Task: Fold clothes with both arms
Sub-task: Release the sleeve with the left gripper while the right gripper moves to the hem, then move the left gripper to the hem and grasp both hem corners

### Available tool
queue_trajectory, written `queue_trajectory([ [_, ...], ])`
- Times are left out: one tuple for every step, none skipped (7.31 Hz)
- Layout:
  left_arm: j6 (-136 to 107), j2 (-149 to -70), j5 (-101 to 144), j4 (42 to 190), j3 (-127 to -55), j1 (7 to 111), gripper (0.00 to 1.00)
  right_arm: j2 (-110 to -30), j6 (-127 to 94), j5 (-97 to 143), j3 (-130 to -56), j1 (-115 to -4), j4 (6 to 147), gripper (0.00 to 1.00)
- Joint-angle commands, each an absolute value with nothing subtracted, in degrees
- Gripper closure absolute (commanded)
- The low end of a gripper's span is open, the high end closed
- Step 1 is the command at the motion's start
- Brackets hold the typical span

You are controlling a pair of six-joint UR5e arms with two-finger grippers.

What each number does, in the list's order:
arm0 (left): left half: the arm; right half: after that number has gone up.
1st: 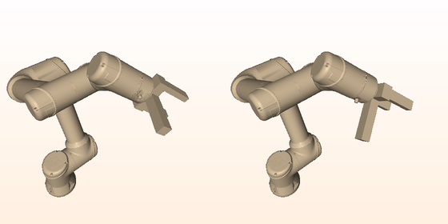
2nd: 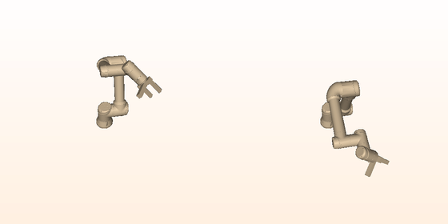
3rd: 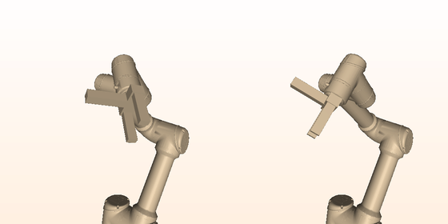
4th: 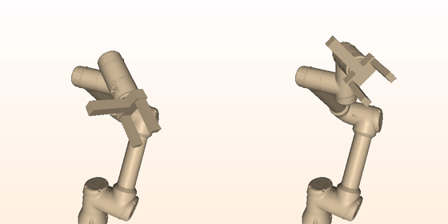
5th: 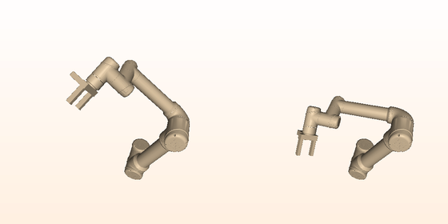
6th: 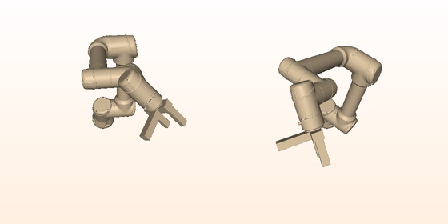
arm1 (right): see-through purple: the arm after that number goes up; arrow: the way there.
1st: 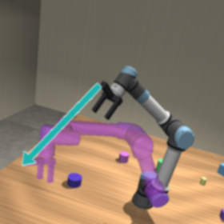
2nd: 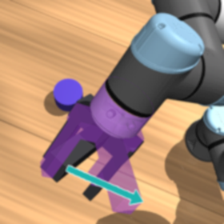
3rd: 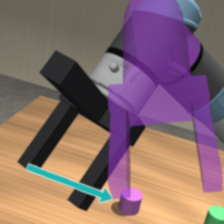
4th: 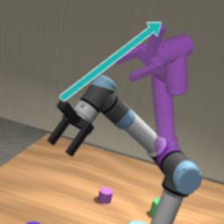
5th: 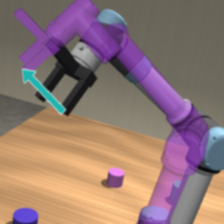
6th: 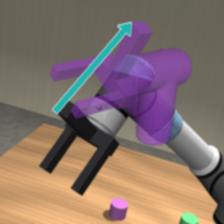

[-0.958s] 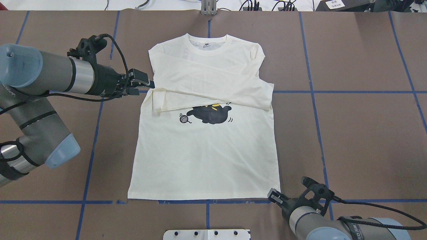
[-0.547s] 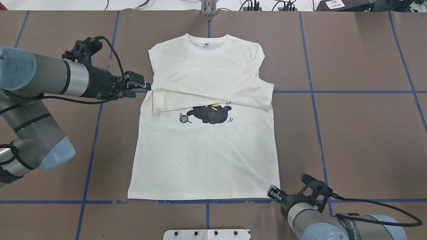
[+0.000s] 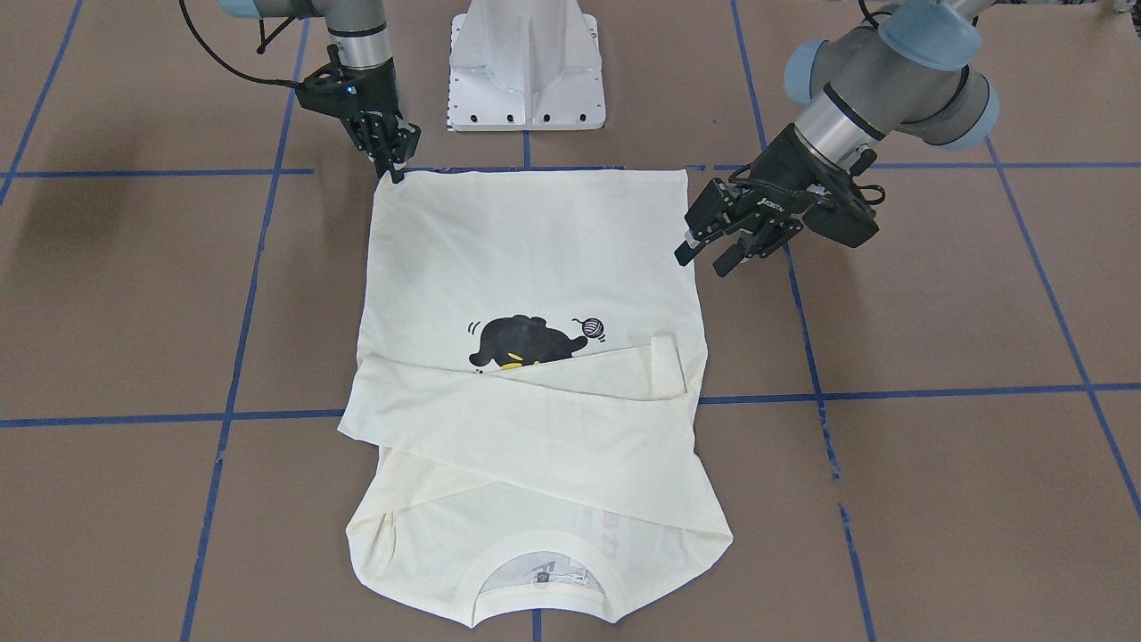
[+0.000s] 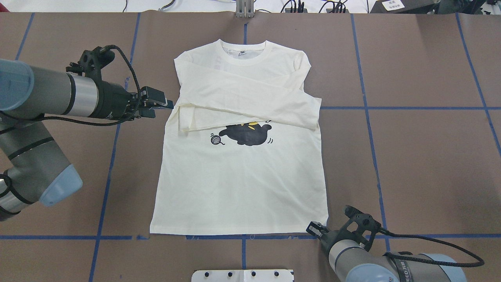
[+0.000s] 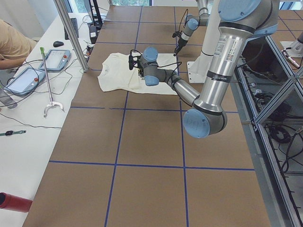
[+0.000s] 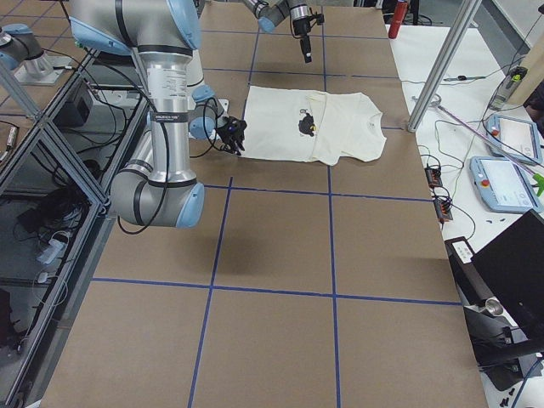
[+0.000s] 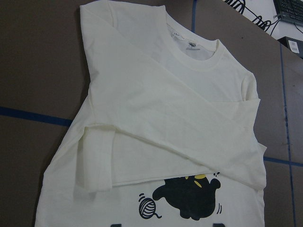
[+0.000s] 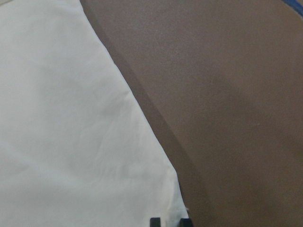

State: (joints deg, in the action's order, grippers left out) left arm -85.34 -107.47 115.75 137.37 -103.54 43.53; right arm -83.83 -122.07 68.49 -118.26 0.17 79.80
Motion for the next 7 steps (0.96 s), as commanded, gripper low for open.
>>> queue_trajectory([
  [-86.0, -107.5, 115.8, 137.4, -103.7, 43.1, 0.28, -84.3, -120.3, 68.6, -119.8, -0.3, 79.9, 1.0],
  [-92.3, -107.6, 115.6, 136.1, -104.4, 40.9, 0.28, -84.7, -120.1, 68.6, -121.5, -0.5, 79.9, 1.0],
  [-93.9, -106.0, 109.7, 129.5, -108.0, 35.7, 0.28, -85.2, -120.0, 68.6, -123.3, -0.5, 79.9, 1.0],
  [-94.5, -102.1, 96.3, 120.0, -115.1, 24.5, 0.29, -86.1, -119.8, 68.7, -124.4, -0.5, 79.9, 1.0],
  [-95.2, -98.3, 89.4, 111.9, -119.7, 18.7, 0.3, -86.1, -119.8, 68.9, -124.7, -0.5, 79.9, 1.0],
  [-98.8, -94.2, 88.6, 110.7, -120.1, 15.5, 0.31, -86.1, -119.8, 69.0, -124.8, -0.5, 79.9, 1.0],
  [-100.8, -91.8, 85.5, 110.1, -120.1, 12.0, 0.33, -86.2, -119.8, 69.0, -124.8, -0.4, 79.9, 1.0],
])
